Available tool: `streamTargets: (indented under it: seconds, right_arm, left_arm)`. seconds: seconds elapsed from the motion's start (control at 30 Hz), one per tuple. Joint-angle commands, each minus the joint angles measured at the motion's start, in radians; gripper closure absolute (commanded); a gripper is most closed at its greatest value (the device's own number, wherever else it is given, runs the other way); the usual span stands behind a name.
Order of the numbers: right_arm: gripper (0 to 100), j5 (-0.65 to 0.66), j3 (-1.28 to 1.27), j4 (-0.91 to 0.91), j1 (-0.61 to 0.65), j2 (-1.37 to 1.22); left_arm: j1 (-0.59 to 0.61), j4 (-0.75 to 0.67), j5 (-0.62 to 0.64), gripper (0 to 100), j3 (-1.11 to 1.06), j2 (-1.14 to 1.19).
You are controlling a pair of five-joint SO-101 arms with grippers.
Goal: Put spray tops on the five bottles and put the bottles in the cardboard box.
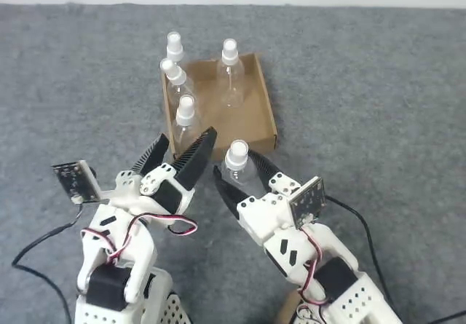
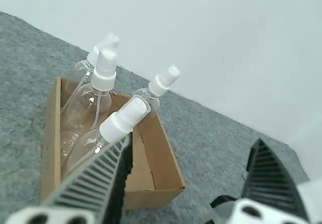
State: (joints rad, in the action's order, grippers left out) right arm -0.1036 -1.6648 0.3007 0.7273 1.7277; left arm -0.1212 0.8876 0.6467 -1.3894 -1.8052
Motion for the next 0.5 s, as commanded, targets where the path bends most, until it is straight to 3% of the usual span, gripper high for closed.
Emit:
streamTargets:
  seconds: [0.0,0.27,0.47]
  right_arm:
    - [97.0,-0.003,-0.02,-0.041,-0.024,0.028]
    - [97.0,-0.003,-0.02,-0.051,-0.027,0.027]
    - [97.0,-0.003,-0.02,-0.051,-0.027,0.027]
  left_arm:
    - [0.008,-0.034,0.012,66,0.062,-0.021]
    - [0.011,-0.031,0.012,66,0.087,-0.021]
    - [0.147,-0.034,0.006,66,0.166,-0.021]
